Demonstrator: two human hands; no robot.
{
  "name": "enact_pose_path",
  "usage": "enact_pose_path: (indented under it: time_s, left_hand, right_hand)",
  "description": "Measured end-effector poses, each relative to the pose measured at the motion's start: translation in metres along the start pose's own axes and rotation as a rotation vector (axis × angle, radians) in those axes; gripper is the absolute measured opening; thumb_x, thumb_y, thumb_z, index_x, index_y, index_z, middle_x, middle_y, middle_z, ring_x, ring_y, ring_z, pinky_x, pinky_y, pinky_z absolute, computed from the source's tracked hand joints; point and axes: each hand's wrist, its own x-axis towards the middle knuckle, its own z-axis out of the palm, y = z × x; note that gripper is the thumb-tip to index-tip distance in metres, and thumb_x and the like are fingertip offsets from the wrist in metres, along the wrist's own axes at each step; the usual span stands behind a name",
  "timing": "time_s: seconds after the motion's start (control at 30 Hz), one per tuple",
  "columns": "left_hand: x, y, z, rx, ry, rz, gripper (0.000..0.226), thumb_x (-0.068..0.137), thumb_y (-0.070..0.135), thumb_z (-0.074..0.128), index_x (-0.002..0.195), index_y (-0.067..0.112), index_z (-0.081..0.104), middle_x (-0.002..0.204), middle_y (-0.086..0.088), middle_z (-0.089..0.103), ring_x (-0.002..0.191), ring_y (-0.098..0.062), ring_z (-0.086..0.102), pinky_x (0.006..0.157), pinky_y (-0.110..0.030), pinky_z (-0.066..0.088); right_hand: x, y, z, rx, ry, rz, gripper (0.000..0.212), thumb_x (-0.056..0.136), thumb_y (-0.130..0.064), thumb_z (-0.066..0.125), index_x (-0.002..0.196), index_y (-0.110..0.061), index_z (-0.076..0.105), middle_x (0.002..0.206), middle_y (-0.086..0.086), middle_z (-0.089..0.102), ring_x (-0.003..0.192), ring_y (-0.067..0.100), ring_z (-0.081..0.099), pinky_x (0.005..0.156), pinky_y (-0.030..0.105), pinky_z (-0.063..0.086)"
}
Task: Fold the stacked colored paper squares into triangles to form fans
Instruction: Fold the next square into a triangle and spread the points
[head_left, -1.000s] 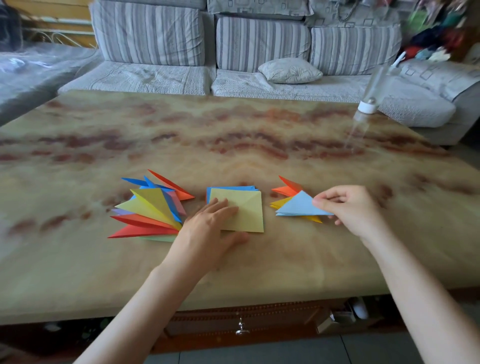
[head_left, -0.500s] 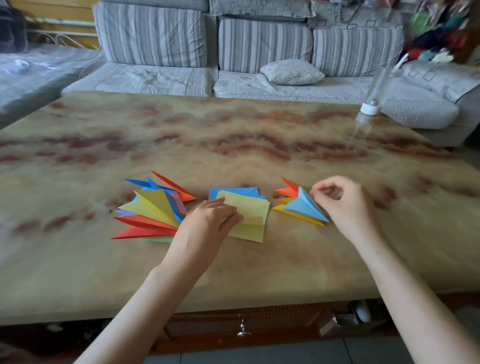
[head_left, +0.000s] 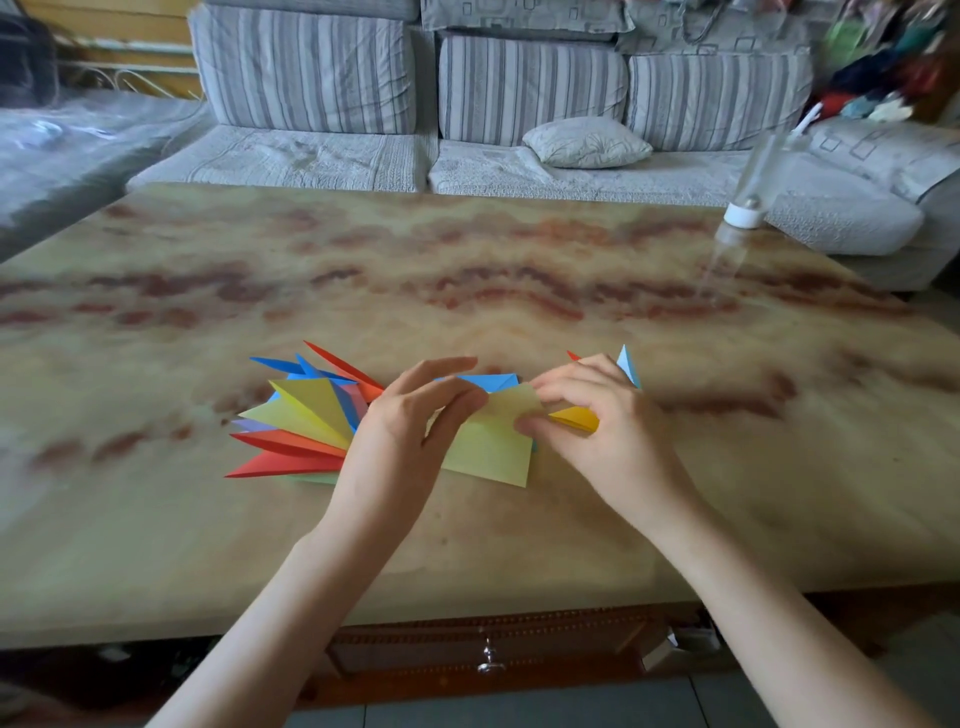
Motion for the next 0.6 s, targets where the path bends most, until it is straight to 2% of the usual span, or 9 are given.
enact_pose_path:
  time_s: [0.1,0.17,0.27,0.33,0.4,0.43,0.5,0.53,0.6]
  left_hand:
    - [0.000,0.006,-0.002,-0.061,0.002,-0.101,0.026,0.094,0.037,0.050,0.092,0.021,0.071,0.115,0.013,0.064,0.103,0.006,0.054,0.085,-0.005,0.036]
    - [0.001,0.006,-0.003,-0.164,0.001,-0.279,0.036,0.090,0.051,0.045,0.100,0.025,0.069,0.109,0.010,0.066,0.104,-0.002,0.057,0.089,-0.013,0.040]
    - [0.007,0.006,-0.006,-0.564,0.038,-0.651,0.038,0.091,0.053,0.046,0.107,0.023,0.063,0.109,-0.006,0.065,0.100,-0.020,0.066,0.086,-0.033,0.054]
    - [0.011,0.007,-0.009,-0.850,0.039,-0.830,0.040,0.092,0.043,0.049,0.115,0.012,0.057,0.105,-0.008,0.066,0.082,-0.021,0.072,0.073,-0.035,0.060]
    - [0.011,0.009,-0.011,-0.985,0.018,-0.874,0.033,0.091,0.034,0.054,0.111,0.008,0.059,0.088,0.000,0.073,0.072,-0.013,0.071,0.068,-0.032,0.060]
    - [0.010,0.009,-0.011,-0.989,0.002,-0.876,0.032,0.090,0.029,0.057,0.114,0.009,0.059,0.090,0.002,0.073,0.077,-0.011,0.070,0.071,-0.031,0.059]
    - [0.008,0.005,-0.010,-0.932,-0.004,-0.865,0.042,0.087,0.017,0.062,0.129,0.011,0.053,0.112,-0.001,0.066,0.091,-0.012,0.066,0.075,-0.028,0.056]
    - [0.007,0.003,-0.010,-0.899,0.005,-0.845,0.045,0.087,0.010,0.062,0.130,0.013,0.052,0.115,-0.001,0.064,0.089,-0.010,0.065,0.069,-0.024,0.056]
    - [0.004,0.003,-0.012,-0.872,-0.015,-0.785,0.043,0.087,0.000,0.060,0.125,0.017,0.055,0.105,0.001,0.066,0.075,-0.006,0.067,0.057,-0.018,0.054]
  right_hand:
    - [0.001,-0.003,0.001,0.017,0.097,-0.054,0.012,0.076,-0.020,0.072,0.072,-0.008,0.071,0.082,-0.003,0.071,0.081,0.008,0.058,0.083,0.037,0.048]
    - [0.002,-0.008,-0.003,0.009,0.157,-0.119,0.007,0.077,-0.013,0.074,0.073,-0.008,0.071,0.086,-0.002,0.072,0.082,0.012,0.060,0.080,0.032,0.048]
    - [0.002,-0.012,-0.007,-0.004,0.203,-0.204,0.005,0.079,-0.010,0.074,0.076,-0.006,0.073,0.093,0.001,0.072,0.086,0.019,0.061,0.081,0.029,0.048]
    - [0.000,-0.012,-0.005,-0.009,0.162,-0.259,0.008,0.081,-0.011,0.070,0.078,-0.005,0.074,0.099,0.001,0.072,0.091,0.022,0.061,0.083,0.033,0.048]
    - [-0.002,-0.010,-0.002,-0.023,0.066,-0.290,0.012,0.082,-0.013,0.065,0.078,-0.007,0.075,0.105,0.000,0.071,0.100,0.023,0.060,0.089,0.033,0.047]
    - [-0.004,-0.008,0.000,-0.033,0.009,-0.295,0.013,0.083,-0.014,0.064,0.077,-0.009,0.075,0.108,-0.001,0.070,0.106,0.022,0.058,0.094,0.031,0.045]
    - [-0.006,-0.007,0.002,-0.033,-0.095,-0.272,0.014,0.083,-0.019,0.063,0.076,-0.013,0.074,0.115,-0.004,0.068,0.117,0.019,0.054,0.100,0.026,0.039]
    - [-0.006,-0.007,0.002,-0.014,-0.135,-0.244,0.015,0.083,-0.023,0.064,0.076,-0.014,0.074,0.118,-0.005,0.067,0.121,0.017,0.051,0.102,0.025,0.037]
    - [-0.006,-0.009,0.001,0.048,-0.176,-0.169,0.018,0.082,-0.032,0.064,0.076,-0.018,0.073,0.123,-0.007,0.064,0.128,0.013,0.045,0.105,0.022,0.033]
